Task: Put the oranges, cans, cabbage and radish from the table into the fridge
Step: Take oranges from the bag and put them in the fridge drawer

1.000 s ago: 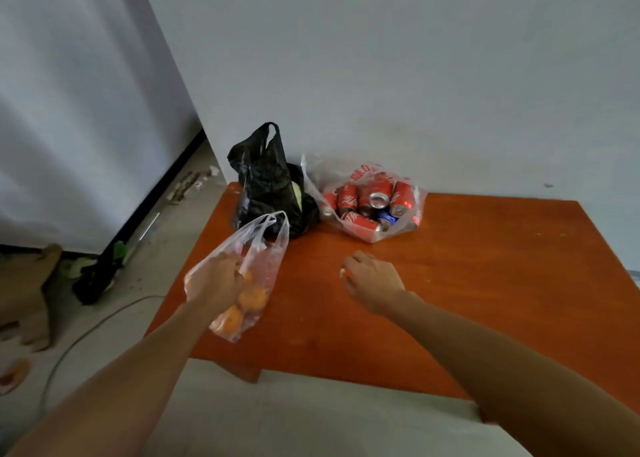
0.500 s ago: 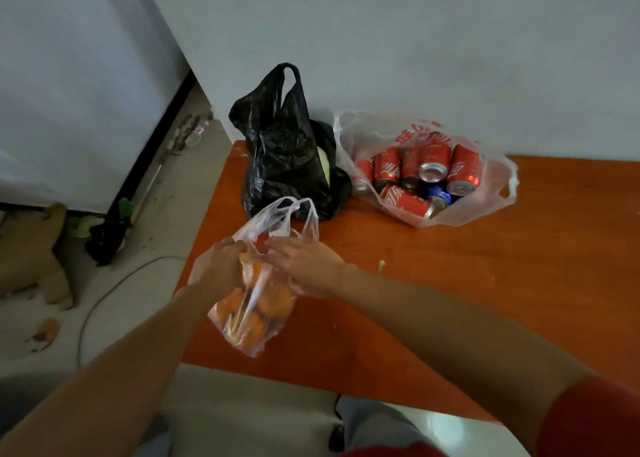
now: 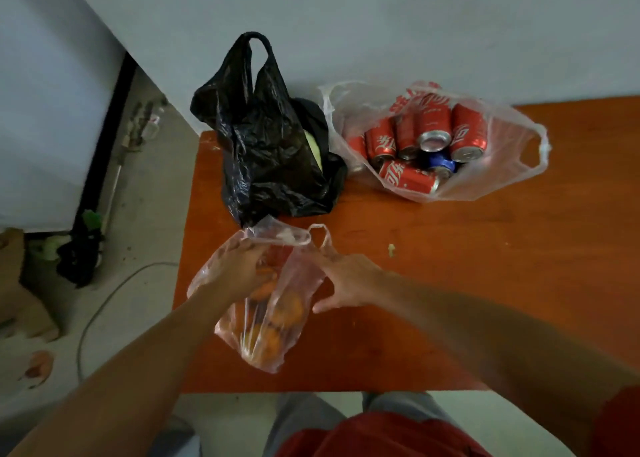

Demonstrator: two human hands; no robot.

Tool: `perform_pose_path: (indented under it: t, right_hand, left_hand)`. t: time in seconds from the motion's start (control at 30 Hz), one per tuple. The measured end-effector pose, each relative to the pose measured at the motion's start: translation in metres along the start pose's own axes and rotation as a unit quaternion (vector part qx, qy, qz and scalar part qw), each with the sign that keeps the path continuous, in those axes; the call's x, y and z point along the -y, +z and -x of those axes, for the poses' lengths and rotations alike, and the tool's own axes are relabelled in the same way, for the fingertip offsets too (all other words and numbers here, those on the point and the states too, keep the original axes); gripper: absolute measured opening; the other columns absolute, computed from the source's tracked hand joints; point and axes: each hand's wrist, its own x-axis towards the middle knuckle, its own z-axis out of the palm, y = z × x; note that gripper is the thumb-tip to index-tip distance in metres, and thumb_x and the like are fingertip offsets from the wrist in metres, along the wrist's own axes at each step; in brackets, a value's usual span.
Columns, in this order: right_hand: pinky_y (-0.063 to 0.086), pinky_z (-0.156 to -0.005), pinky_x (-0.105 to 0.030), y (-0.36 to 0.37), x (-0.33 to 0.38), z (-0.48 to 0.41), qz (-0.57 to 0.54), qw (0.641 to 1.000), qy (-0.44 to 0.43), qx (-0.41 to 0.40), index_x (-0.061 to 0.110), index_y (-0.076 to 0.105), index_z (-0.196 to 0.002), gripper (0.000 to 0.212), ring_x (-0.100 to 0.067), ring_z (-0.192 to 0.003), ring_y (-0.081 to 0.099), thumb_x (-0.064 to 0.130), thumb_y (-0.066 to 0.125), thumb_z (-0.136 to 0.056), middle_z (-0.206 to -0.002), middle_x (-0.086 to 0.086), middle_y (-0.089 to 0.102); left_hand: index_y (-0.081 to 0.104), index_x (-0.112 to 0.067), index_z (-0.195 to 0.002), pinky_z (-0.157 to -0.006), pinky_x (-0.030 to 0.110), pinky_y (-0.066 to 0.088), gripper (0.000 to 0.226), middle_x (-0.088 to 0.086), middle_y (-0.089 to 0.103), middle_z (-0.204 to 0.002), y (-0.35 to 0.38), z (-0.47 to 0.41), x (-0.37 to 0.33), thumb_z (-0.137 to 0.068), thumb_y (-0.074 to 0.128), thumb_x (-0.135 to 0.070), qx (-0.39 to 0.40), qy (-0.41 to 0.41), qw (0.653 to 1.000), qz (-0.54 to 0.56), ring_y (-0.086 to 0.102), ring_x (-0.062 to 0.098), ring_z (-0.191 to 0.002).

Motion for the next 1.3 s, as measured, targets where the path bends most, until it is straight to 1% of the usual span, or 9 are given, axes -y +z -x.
perform_pose_path:
  t: [0.17, 0.47, 0.57, 0.67, 0.77, 0.9, 0.97, 1.07, 1.3]
  right_hand:
    - [0.049, -0.074, -0.037, 0.028, 0.019, -0.01, -0.014, 0.996, 0.085, 0.003, 0.012, 0.064, -0.107, 0.018, -0.032, -0.098, 0.064, 0.019, 0.055, -0.093, -0.109, -0.012, 0.064]
    - [0.054, -0.074, -0.031, 0.05, 0.027, 0.045, 0.022, 0.97, 0.227, -0.084, 0.019, 0.067, -0.091, 0.017, -0.015, -0.079, 0.064, 0.03, 0.054, -0.092, -0.091, 0.004, 0.066]
    - [0.046, -0.066, -0.024, 0.064, 0.046, 0.051, 0.003, 0.968, 0.237, -0.088, 0.021, 0.067, -0.094, 0.016, -0.013, -0.082, 0.061, 0.029, 0.055, -0.09, -0.093, 0.005, 0.061]
    - [0.051, -0.071, -0.027, 0.051, 0.07, 0.038, 0.019, 0.94, 0.165, -0.297, 0.017, 0.069, -0.093, 0.012, -0.014, -0.098, 0.054, 0.017, 0.058, -0.088, -0.099, 0.002, 0.063]
    - [0.047, -0.074, -0.029, 0.022, 0.102, 0.007, 0.0, 0.905, 0.094, -0.414, 0.013, 0.068, -0.082, 0.017, -0.017, -0.086, 0.058, 0.007, 0.051, -0.084, -0.091, 0.0, 0.066]
    - [0.045, -0.058, -0.036, 0.017, 0.12, -0.027, -0.107, 0.957, 0.183, -0.198, 0.018, 0.055, -0.071, 0.024, -0.024, -0.071, 0.059, 0.007, 0.047, -0.09, -0.073, 0.001, 0.057]
    - [0.05, -0.071, -0.036, 0.029, 0.115, -0.027, -0.073, 0.955, 0.253, -0.137, 0.018, 0.064, -0.105, 0.019, -0.026, -0.091, 0.064, 0.022, 0.049, -0.094, -0.094, -0.003, 0.064]
    - [0.043, -0.099, -0.043, 0.048, 0.108, -0.003, -0.078, 0.952, 0.276, -0.105, 0.027, 0.033, -0.146, 0.063, -0.032, -0.123, 0.049, 0.048, 0.056, -0.091, -0.136, -0.011, 0.048]
    - [0.049, -0.077, -0.031, 0.084, 0.115, 0.016, -0.122, 0.951, 0.279, -0.062, 0.012, 0.052, -0.113, 0.057, -0.019, -0.079, 0.058, 0.053, 0.07, -0.077, -0.09, 0.0, 0.063]
  left_hand:
    - [0.05, -0.028, -0.134, -0.1, 0.033, 0.042, 0.045, -0.005, 0.056, -0.135, -0.003, -0.012, 0.006, -0.09, 0.06, -0.031, 0.0, 0.109, 0.994, 0.003, 0.058, 0.014, -0.108]
    - [0.065, -0.021, -0.086, -0.095, 0.036, 0.034, 0.018, -0.005, 0.056, -0.118, -0.021, -0.005, 0.014, -0.088, 0.05, -0.031, 0.017, 0.331, 0.932, -0.144, 0.041, 0.016, -0.124]
    - [0.058, -0.017, -0.066, -0.079, 0.033, 0.041, 0.027, -0.005, 0.056, -0.08, -0.025, 0.005, 0.012, -0.088, 0.046, -0.028, 0.027, 0.334, 0.942, -0.028, 0.056, 0.021, -0.087]
    - [0.056, -0.016, -0.063, -0.06, 0.03, 0.033, 0.04, -0.01, 0.051, -0.068, -0.031, 0.002, 0.02, -0.095, 0.038, -0.032, 0.013, 0.278, 0.959, 0.058, 0.054, 0.023, -0.063]
    - [0.066, -0.014, -0.091, -0.06, 0.027, 0.036, 0.019, 0.001, 0.063, -0.086, -0.037, 0.003, 0.026, -0.094, 0.052, -0.026, 0.014, 0.321, 0.946, -0.037, 0.062, 0.023, -0.081]
    - [0.058, -0.028, -0.127, -0.062, 0.016, 0.036, 0.052, -0.001, 0.057, -0.124, -0.04, 0.007, 0.035, -0.077, 0.071, -0.018, 0.059, 0.367, 0.927, -0.045, 0.056, 0.02, -0.109]
    - [0.046, -0.035, -0.135, -0.076, 0.024, 0.046, 0.071, -0.006, 0.046, -0.137, -0.036, 0.004, 0.043, -0.072, 0.077, -0.035, 0.081, 0.342, 0.934, -0.06, 0.051, 0.017, -0.116]
    - [0.028, -0.03, -0.146, -0.087, 0.035, 0.05, 0.096, -0.002, 0.03, -0.148, -0.026, -0.003, 0.053, -0.068, 0.079, -0.049, 0.115, 0.288, 0.947, -0.084, 0.048, 0.022, -0.122]
    - [0.021, -0.034, -0.146, -0.095, 0.036, 0.042, 0.102, -0.001, 0.042, -0.136, -0.006, -0.009, 0.034, -0.064, 0.076, -0.061, 0.107, 0.319, 0.923, -0.188, 0.045, 0.021, -0.118]
